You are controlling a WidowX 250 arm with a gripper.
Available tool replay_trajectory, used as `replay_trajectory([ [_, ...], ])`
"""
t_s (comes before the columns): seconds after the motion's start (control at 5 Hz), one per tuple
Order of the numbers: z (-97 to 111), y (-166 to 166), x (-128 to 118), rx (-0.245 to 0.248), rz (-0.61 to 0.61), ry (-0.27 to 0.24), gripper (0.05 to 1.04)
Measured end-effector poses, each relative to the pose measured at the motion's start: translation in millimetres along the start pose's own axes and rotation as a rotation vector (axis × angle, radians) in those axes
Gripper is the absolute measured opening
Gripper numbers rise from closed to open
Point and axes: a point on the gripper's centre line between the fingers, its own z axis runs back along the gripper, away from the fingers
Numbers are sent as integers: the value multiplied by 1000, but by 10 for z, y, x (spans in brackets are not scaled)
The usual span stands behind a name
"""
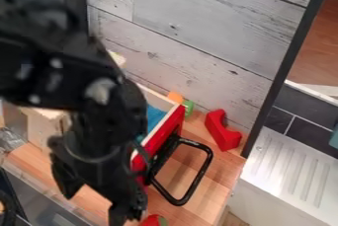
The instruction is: Pick the red strawberry and put it in the drawer
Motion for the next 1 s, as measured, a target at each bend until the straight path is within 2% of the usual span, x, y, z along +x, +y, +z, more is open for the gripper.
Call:
replay_trajectory([
  [0.2, -219, -49, 28, 11, -11, 3, 999],
  [0.4, -382, -83, 49, 13, 42, 20, 999],
  [0.6, -452, -145, 105, -24, 64, 1, 999],
  [0.8, -474, -232, 180, -41, 36, -93, 999],
  [1.0, -518, -296, 201, -36, 44, -121, 999],
])
